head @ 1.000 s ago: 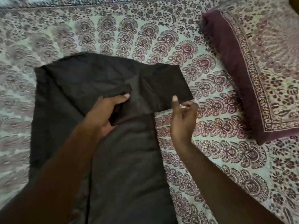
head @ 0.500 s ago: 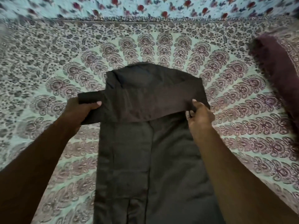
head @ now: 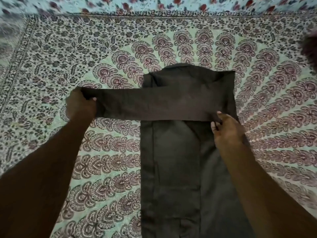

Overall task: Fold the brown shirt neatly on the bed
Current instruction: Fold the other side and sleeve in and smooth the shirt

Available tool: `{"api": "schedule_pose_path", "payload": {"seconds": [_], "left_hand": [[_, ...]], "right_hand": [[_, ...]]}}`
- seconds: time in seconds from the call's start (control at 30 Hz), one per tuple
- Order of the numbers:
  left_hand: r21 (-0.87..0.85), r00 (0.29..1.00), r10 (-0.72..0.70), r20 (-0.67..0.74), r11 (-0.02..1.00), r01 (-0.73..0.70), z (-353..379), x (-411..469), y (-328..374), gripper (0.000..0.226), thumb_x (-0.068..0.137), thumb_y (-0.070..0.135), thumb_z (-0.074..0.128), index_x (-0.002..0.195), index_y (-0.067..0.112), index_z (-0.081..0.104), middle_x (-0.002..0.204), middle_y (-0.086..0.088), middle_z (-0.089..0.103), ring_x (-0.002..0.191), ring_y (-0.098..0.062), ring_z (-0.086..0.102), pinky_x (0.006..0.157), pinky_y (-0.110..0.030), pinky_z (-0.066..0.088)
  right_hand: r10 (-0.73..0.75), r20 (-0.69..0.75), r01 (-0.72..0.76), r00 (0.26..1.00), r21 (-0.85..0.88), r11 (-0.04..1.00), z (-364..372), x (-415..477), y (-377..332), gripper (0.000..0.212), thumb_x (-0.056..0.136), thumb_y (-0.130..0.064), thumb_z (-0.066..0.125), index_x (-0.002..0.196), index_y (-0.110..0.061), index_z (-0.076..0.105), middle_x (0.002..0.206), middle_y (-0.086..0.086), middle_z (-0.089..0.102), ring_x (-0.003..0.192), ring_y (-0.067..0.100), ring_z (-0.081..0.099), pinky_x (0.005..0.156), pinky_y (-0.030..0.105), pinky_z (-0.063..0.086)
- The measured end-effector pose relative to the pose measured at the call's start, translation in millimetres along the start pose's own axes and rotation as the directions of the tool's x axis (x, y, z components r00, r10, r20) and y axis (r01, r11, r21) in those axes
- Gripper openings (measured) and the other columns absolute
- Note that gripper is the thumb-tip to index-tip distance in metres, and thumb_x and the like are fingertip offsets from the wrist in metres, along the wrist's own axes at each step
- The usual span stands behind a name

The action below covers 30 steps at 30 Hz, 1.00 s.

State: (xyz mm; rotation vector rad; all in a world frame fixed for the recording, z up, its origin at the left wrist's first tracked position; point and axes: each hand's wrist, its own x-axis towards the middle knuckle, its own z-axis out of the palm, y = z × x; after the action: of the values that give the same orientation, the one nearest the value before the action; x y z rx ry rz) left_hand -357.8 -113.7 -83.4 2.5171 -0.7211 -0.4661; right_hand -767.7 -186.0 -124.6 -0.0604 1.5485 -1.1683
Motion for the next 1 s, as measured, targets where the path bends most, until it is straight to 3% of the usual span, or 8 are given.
{"api": "schedule_pose_path", "payload": {"seconds": [0.17,0.27,0.37,0.43,0.63,0.73,0.9,1.0], "left_hand": [[0.234,1.000,-0.027,0.006,0.972,0.025,15,8,-9,0.072,0.089,0.017,0.074,0.147,0.004,0.034,0.147,-0.029,0.045,0.137,-0.049,0.044,0.112,-0.064,0.038],[0.382,0.983,0.183,-0.020,0.910,-0.161,25,-8,-11,0.078,0.091,0.019,0.072,0.152,0.003,0.027,0.160,-0.028,0.029,0.148,-0.045,0.028,0.118,-0.064,0.025],[0.273,0.787,0.536,0.304,0.743,-0.611,46,-33,-12,0.065,0.097,0.036,0.059,0.153,0.014,0.033,0.161,-0.016,0.034,0.145,-0.040,0.037,0.114,-0.063,0.035],[0.251,0.649,0.571,0.503,0.622,-0.742,59,-50,-14,0.065,0.098,0.051,0.051,0.156,0.029,0.031,0.165,-0.003,0.030,0.146,-0.032,0.037,0.113,-0.059,0.037],[0.458,0.805,0.399,0.438,0.672,-0.582,81,-78,-4,0.063,0.101,0.046,0.045,0.157,0.021,0.031,0.168,-0.004,0.024,0.152,-0.034,0.025,0.111,-0.058,0.034],[0.456,0.790,0.416,0.451,0.653,-0.604,89,-90,9,0.064,0.103,0.043,0.042,0.159,0.015,0.027,0.167,-0.013,0.025,0.153,-0.036,0.023,0.113,-0.060,0.033],[0.529,0.808,0.332,0.487,0.624,-0.575,100,-101,21,0.066,0.104,0.042,0.042,0.161,0.015,0.020,0.170,-0.014,0.014,0.156,-0.036,0.017,0.119,-0.058,0.027],[0.510,0.804,0.390,0.449,0.627,-0.589,107,-131,44,0.064,0.097,0.032,0.054,0.153,0.007,0.033,0.164,-0.021,0.026,0.151,-0.041,0.026,0.117,-0.058,0.030]], "right_hand": [[0.028,0.014,-0.027,1.000,-0.062,0.998,6,-7,22,0.041,0.087,0.001,0.072,0.128,-0.002,0.066,0.097,0.004,0.069,0.087,0.022,0.060,0.079,0.033,0.058],[0.024,0.008,-0.023,1.000,-0.102,0.995,6,-8,28,0.040,0.088,0.000,0.072,0.128,-0.003,0.066,0.098,0.004,0.067,0.098,0.024,0.060,0.082,0.034,0.058],[0.005,0.034,-0.001,0.999,-0.121,0.993,2,-7,31,0.041,0.090,-0.001,0.071,0.130,-0.004,0.064,0.101,0.002,0.069,0.103,0.022,0.065,0.080,0.033,0.057],[0.012,0.084,-0.002,0.996,-0.123,0.992,0,-8,30,0.044,0.091,-0.002,0.071,0.134,-0.006,0.061,0.103,0.003,0.070,0.100,0.019,0.066,0.081,0.032,0.057],[-0.010,0.205,0.057,0.979,-0.224,0.973,-21,-14,13,0.038,0.098,-0.003,0.065,0.132,-0.014,0.052,0.110,0.007,0.070,0.098,0.027,0.071,0.085,0.034,0.056],[-0.107,0.190,0.172,0.976,-0.372,0.912,-38,-15,7,0.036,0.096,-0.003,0.068,0.128,-0.013,0.054,0.117,0.012,0.069,0.100,0.023,0.069,0.081,0.030,0.057],[0.018,0.345,0.135,0.938,-0.413,0.901,-58,-22,-3,0.050,0.095,-0.001,0.068,0.142,-0.013,0.052,0.120,0.005,0.068,0.109,0.019,0.066,0.091,0.035,0.057],[-0.122,0.409,0.342,0.904,-0.524,0.780,-82,-31,-17,0.042,0.092,-0.006,0.074,0.128,-0.024,0.062,0.107,0.002,0.070,0.095,0.014,0.070,0.088,0.028,0.056]]}}
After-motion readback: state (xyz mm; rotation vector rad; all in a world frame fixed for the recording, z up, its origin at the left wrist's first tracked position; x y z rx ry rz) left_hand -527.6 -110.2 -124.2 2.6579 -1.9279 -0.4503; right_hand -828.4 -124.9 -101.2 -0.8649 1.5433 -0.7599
